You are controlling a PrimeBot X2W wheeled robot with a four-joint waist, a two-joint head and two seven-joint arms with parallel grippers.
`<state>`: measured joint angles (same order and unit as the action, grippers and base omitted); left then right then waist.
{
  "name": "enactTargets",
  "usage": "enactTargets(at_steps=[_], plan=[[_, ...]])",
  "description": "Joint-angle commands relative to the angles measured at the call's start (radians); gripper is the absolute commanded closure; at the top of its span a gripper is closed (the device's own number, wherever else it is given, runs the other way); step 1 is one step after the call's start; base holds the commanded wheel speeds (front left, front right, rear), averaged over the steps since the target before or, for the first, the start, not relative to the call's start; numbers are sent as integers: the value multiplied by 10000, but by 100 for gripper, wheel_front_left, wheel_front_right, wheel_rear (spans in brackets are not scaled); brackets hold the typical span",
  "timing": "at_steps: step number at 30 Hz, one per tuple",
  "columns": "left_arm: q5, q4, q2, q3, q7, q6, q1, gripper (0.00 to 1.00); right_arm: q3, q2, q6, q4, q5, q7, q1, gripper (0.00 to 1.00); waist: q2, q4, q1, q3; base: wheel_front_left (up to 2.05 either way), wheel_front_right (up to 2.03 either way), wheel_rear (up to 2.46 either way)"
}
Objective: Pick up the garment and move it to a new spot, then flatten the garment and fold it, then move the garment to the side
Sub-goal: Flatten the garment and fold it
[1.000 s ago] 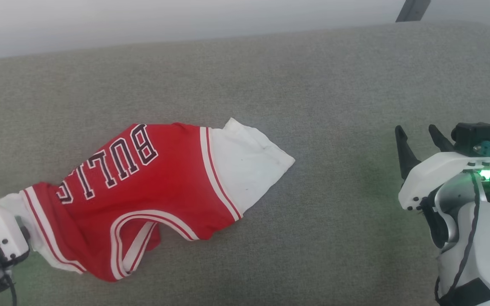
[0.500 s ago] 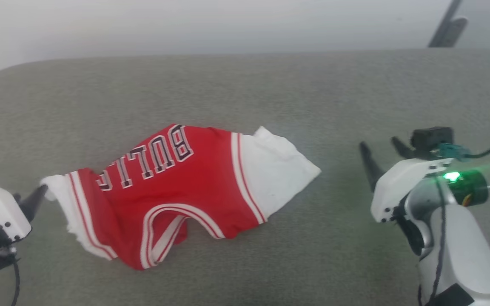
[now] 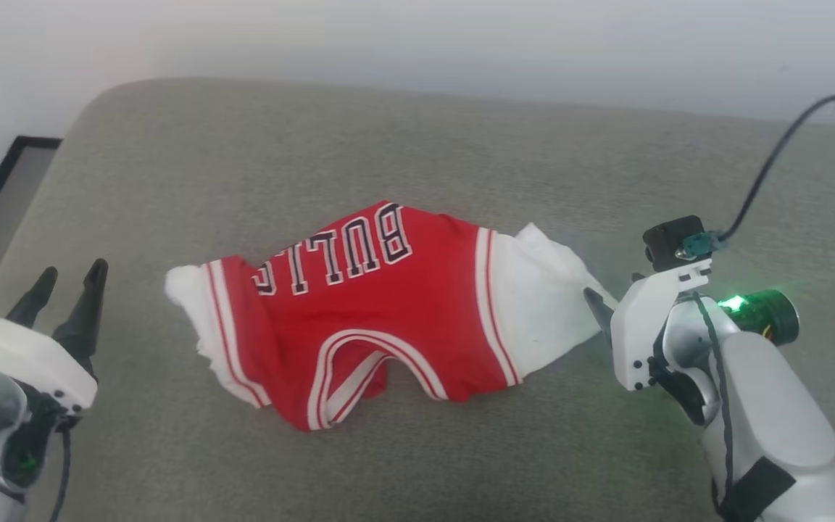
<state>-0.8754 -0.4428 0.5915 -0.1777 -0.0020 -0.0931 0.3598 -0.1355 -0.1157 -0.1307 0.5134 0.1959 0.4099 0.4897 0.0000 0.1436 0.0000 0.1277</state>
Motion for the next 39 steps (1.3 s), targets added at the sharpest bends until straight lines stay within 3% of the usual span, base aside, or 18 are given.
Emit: enactTargets(at_steps=[1, 7, 15, 16, 17, 27, 39], plan=[[99, 65, -93, 10, -391, -76, -212, 0, -115, -123, -1, 235, 48, 177, 193, 0, 0, 267, 0, 44, 0, 0, 0], [586, 250, -356, -77, -1845, -158, -643, 0, -359, -488, -1, 1351, 100, 758, 719, 0, 0, 686, 0, 55, 0, 0, 0], [1027, 285, -756, 310, -2586, -182, -1055, 0, -573, -659, -1, 2991, 328, 1457, 1044, 0, 0, 1038, 0, 45, 0, 0, 0], [1107, 292, -817, 406, -2601, -186, -1123, 0, -644, -706, -1, 3131, 288, 1449, 1099, 78, 0, 1061, 0, 46, 0, 0, 0], [1167, 296, -872, 485, -2617, -197, -1188, 0, -696, -752, -1, 3250, 262, 1375, 1145, 100, 0, 1083, 0, 46, 0, 0, 0], [1661, 678, -1424, 1628, -2629, -309, -1756, 0, -811, -1231, 8, 3737, 691, 986, 1844, 100, 0, 883, 0, -10, 0, 0, 0], [1878, 1004, -1476, 1998, -2631, -363, -2134, 0, 151, -2930, 6, 3032, 982, 1655, 1483, 100, 0, 373, 0, -103, 0, 0, 0]])
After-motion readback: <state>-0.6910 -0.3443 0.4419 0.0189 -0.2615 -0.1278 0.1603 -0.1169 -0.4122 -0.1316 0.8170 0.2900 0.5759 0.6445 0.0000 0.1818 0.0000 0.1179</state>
